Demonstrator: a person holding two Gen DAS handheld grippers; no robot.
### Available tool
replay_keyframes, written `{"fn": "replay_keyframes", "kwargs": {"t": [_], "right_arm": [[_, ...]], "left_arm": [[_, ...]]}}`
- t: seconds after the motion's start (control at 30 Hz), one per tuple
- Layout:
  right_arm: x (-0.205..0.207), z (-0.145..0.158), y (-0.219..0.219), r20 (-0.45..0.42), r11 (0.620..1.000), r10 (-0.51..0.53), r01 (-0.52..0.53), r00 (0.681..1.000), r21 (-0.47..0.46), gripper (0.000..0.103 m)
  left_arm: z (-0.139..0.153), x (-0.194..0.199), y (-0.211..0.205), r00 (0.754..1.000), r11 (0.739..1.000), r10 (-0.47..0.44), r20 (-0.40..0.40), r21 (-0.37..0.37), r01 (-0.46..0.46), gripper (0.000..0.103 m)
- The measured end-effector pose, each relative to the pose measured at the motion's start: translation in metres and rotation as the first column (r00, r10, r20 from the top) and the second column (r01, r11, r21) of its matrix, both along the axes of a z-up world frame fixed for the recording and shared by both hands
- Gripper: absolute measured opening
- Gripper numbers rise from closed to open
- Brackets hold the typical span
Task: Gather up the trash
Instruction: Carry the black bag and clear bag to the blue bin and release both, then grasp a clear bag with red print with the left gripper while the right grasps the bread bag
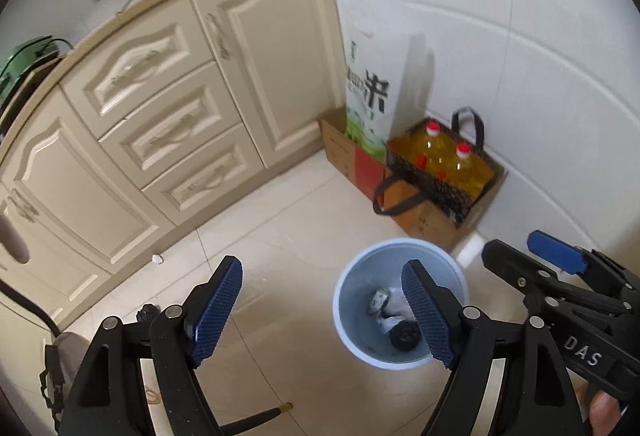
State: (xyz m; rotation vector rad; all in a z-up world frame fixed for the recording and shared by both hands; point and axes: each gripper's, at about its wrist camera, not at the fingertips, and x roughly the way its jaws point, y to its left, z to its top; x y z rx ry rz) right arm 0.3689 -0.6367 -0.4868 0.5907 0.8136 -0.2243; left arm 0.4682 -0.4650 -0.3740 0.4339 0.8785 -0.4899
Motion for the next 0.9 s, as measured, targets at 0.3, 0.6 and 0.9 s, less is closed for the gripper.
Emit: {"fn": "replay_keyframes", "kwargs": {"t": [0.3, 0.6, 0.9], "right_arm": [[-0.031, 0.105, 0.044, 0.096, 0.995, 0.050, -0.041, 0.994, -0.096, 0.083], [-0.067, 0.239, 0.153, 0.242, 0.957, 0.209, -0.147, 0.947, -0.250, 0.099], [-0.067, 0.319, 0.300, 0.281, 0.864, 0.428, -0.297, 0.859, -0.407, 0.103]], "left_arm": [[0.110, -0.083, 0.087, 0.985, 0.996, 0.046, 0.164, -0.083, -0.032, 0.090], [0.221, -0.178, 0.245, 0.922, 0.958, 0.216, 0.320, -0.253, -0.137, 0.102], [0.254, -0.237, 0.405, 0.805, 0.922, 0.378, 0.456, -0.265, -0.283, 0.102]]}}
